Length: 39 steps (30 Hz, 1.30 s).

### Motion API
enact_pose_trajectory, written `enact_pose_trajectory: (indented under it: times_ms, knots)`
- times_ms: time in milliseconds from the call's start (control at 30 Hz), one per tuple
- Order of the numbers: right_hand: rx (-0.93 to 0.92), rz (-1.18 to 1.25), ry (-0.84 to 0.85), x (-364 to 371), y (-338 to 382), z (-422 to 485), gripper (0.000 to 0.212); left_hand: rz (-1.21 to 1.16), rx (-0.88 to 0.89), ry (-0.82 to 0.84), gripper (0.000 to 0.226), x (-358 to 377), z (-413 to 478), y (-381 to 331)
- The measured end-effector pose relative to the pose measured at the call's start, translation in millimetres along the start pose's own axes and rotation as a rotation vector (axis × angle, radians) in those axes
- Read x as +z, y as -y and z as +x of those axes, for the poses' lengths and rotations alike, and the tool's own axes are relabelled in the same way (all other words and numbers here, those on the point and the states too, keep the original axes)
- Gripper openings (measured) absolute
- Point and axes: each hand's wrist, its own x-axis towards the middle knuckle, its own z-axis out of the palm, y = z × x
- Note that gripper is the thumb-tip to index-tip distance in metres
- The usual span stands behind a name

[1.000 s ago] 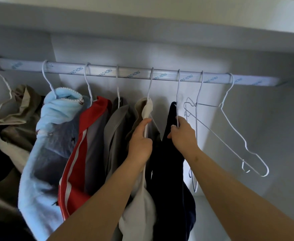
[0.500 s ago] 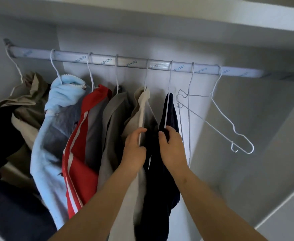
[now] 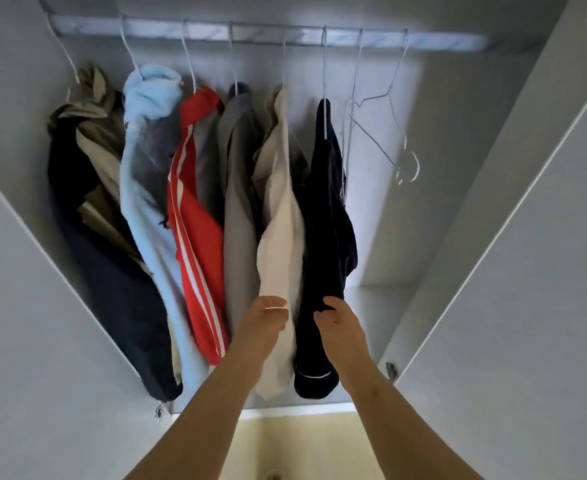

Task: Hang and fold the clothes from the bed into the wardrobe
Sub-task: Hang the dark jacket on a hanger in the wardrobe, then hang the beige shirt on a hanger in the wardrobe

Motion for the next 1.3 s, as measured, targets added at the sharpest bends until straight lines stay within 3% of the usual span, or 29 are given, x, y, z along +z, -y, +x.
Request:
enact_pose_trajectory:
  times_ms: [100,200,467,700,1033,1300]
  knots:
    - [0.191,0.15,-0.03,0,-34,-39,0.036,0.072,-0.148,0.086,0.015,-3,-34,29]
    - [0.266,0.259,-0.115,-6,-65,-82,0.025,0.147,-0.203,0.179,0.016,-2,-62,50]
    - [0.461,0.51,-0.391,27,-122,-211,0.01,0.378,-0.232,0.531,0.014,-35,-126,104]
    - [0.633,0.738,-0.665,57,-181,-360,0.012,0.627,-0.186,0.779,0.019,-39,-207,174]
    - [0.684,0.994,-1.24,57,-254,-609,0.011,0.895,-0.072,1.3,0.013,7,-432,264]
    - [0.766,1.105,-1.572,60,-315,-817,0.011,1.027,-0.085,1.605,0.018,7,-645,352]
